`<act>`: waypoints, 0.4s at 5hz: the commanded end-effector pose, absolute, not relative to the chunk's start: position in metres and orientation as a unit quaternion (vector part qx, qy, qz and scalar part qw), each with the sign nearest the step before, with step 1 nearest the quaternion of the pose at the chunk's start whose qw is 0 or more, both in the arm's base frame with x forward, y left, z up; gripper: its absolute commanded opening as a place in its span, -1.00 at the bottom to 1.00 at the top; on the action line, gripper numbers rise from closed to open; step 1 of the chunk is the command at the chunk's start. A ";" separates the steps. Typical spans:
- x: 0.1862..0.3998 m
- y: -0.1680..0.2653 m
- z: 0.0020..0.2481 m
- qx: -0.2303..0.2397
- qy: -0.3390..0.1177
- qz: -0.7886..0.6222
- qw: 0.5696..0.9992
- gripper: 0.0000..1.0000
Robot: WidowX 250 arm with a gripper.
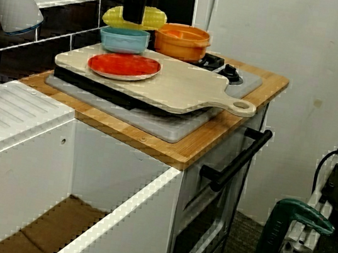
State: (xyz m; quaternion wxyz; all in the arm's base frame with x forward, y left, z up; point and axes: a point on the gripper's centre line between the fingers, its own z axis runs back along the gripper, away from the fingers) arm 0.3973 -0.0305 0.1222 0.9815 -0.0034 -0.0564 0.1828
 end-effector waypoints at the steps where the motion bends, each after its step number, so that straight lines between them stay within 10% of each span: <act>1: 0.390 -0.034 0.135 -0.004 -0.082 0.175 0.981 -1.00; 2: 0.388 -0.036 0.131 -0.001 -0.081 0.172 0.982 -1.00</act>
